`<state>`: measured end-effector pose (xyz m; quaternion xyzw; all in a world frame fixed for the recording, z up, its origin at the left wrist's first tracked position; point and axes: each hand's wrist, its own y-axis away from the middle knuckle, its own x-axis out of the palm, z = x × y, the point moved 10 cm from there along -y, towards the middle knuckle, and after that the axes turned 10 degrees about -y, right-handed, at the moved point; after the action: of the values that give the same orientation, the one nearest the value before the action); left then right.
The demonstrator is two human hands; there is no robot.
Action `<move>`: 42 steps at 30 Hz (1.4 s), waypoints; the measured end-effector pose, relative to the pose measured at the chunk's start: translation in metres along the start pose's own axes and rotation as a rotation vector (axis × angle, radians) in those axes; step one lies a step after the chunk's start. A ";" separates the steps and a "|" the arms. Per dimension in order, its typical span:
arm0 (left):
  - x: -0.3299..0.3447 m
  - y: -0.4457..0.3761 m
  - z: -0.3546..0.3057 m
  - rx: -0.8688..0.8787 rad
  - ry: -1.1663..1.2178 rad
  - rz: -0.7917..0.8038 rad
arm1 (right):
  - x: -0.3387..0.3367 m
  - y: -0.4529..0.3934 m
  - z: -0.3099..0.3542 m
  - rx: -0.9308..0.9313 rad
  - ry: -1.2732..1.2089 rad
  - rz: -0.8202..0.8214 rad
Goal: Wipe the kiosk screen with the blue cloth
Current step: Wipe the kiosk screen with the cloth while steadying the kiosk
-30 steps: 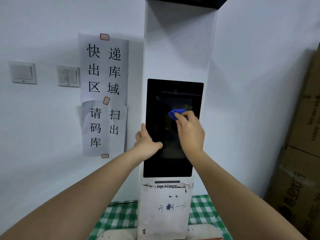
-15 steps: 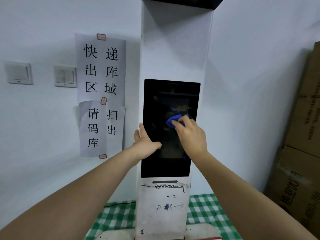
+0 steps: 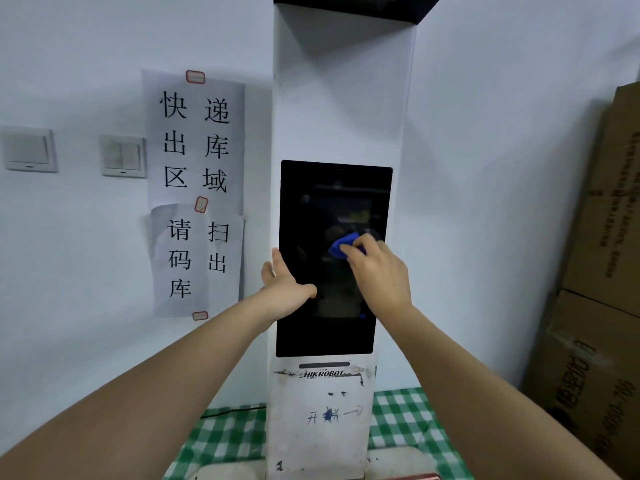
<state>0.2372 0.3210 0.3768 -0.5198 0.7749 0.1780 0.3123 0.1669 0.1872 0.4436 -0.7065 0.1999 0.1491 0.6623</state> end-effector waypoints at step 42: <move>0.000 0.001 0.003 0.013 -0.038 -0.038 | -0.026 -0.001 -0.075 0.503 -0.305 -0.132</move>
<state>0.2368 0.3231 0.3749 -0.5288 0.7602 0.1765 0.3337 0.1404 0.1143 0.4632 -0.5013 0.0822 0.1560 0.8471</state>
